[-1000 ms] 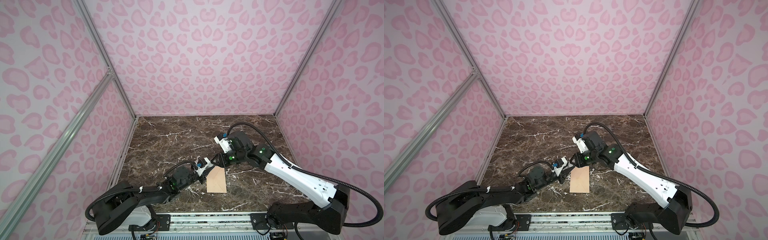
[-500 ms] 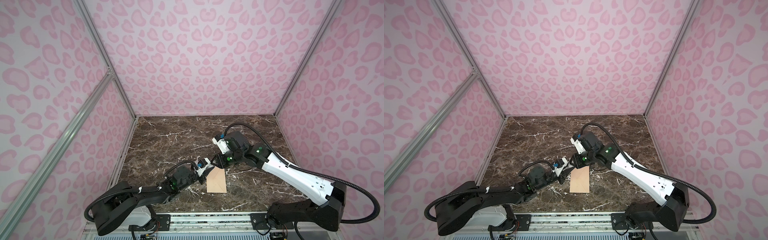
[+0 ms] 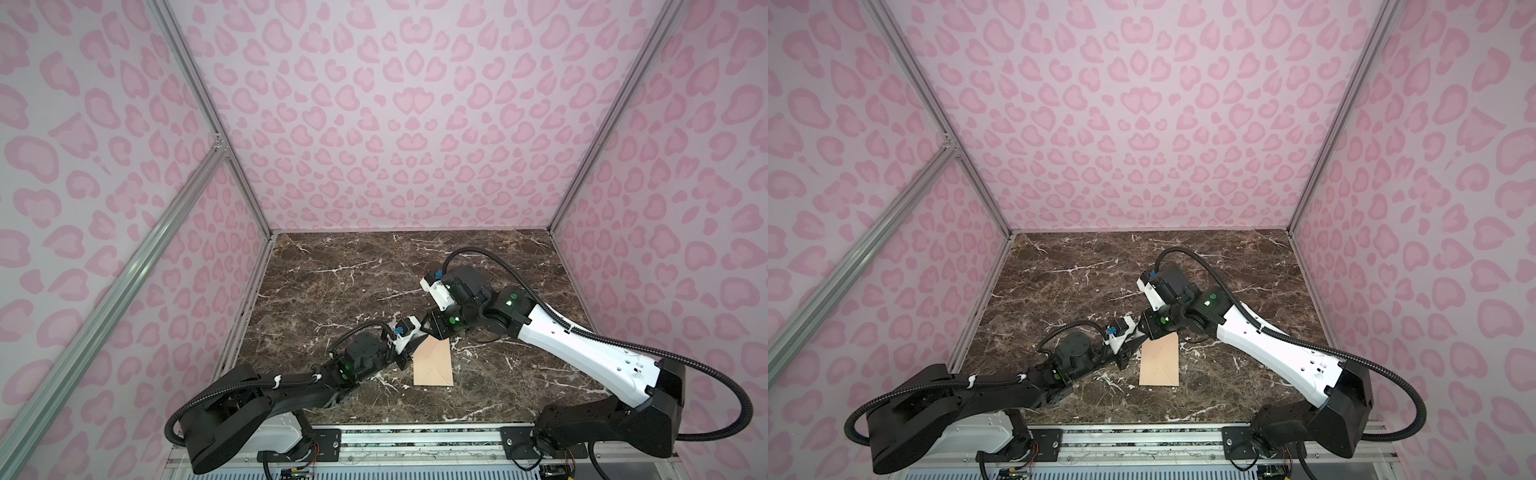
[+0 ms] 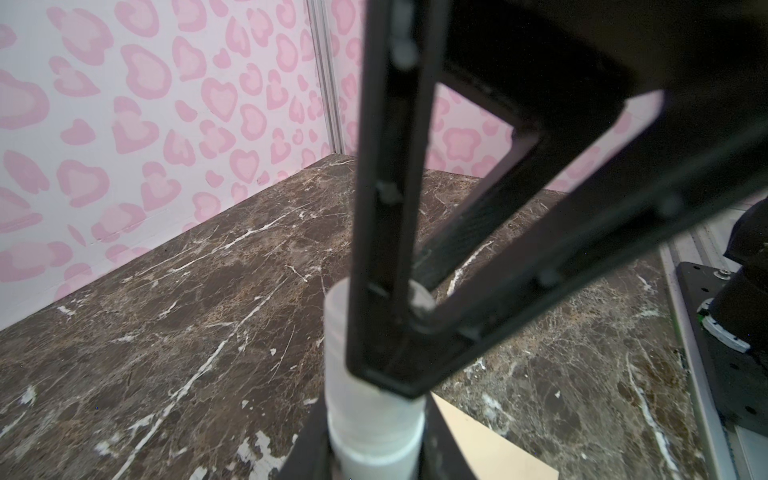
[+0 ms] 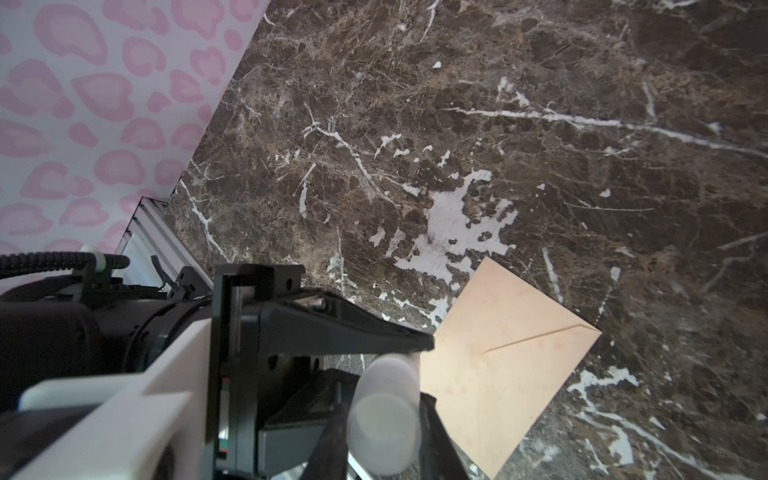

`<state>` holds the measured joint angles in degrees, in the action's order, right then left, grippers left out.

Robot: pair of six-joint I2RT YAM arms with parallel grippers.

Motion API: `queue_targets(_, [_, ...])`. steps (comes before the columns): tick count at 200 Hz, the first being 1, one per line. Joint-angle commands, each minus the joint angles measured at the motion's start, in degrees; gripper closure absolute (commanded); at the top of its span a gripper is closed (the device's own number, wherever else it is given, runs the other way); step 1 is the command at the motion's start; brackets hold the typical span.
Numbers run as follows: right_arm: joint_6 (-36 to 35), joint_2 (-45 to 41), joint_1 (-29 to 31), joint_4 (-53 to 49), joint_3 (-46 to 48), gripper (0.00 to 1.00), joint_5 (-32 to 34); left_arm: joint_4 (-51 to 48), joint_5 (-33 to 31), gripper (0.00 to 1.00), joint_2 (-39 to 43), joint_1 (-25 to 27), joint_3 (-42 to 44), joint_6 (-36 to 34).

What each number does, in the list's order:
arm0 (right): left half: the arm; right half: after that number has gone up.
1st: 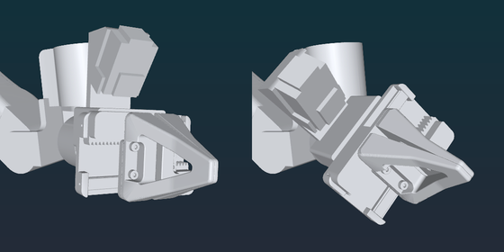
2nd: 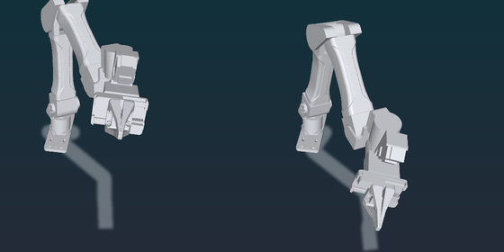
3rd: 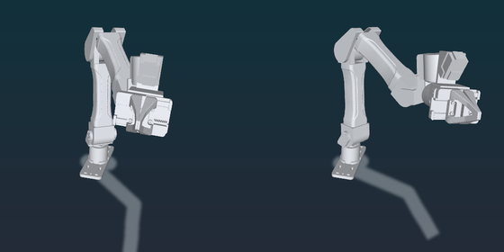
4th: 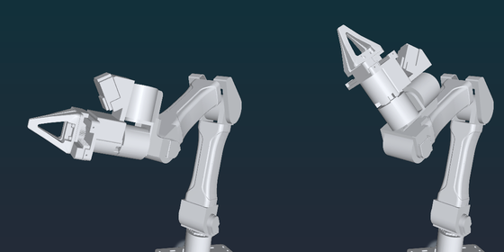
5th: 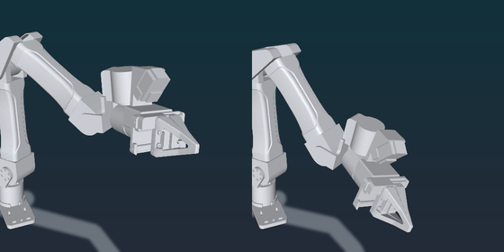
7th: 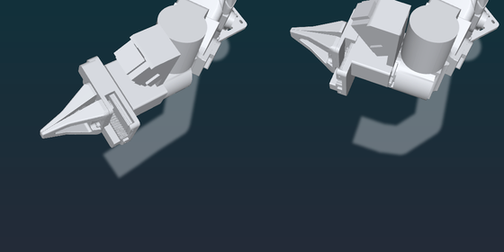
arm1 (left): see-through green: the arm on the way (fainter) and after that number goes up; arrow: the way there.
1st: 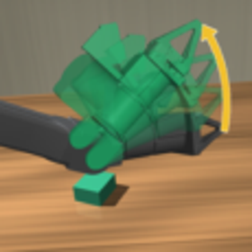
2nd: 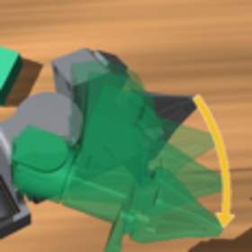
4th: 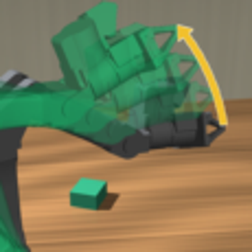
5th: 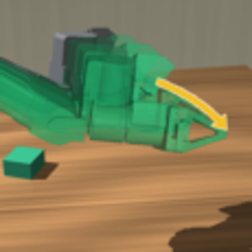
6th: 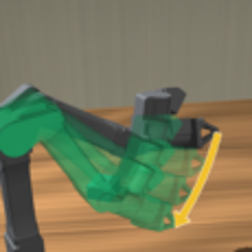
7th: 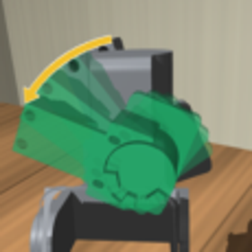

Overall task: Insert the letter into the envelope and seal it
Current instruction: 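Press the cap down onto the glue stick top with the right gripper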

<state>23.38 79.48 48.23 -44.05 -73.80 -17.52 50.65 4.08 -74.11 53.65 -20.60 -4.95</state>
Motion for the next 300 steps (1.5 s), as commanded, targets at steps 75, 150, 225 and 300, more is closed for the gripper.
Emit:
queue_targets(75, [-0.96, 3.54, 2.18, -4.42, -1.19, 0.73, 4.43, 8.34, 1.53, 0.96, 2.26, -0.03, -1.04, 0.03])
queue_targets(150, [-1.23, 5.71, 2.57, -4.74, -1.54, 0.73, 4.84, 7.36, 1.46, 0.96, 4.91, -0.02, -1.08, -0.28])
queue_targets(225, [-0.81, 5.97, 3.1, -4.24, -2.14, 0.73, 3.95, 5.22, 1.27, 0.96, 7.36, -0.03, -0.93, -0.61])
queue_targets(300, [-1.55, 3.91, 2.93, -6.38, -4.66, 0.63, 6.85, 6.47, 1.39, 0.96, 6.44, 0.02, 0.92, -0.06])
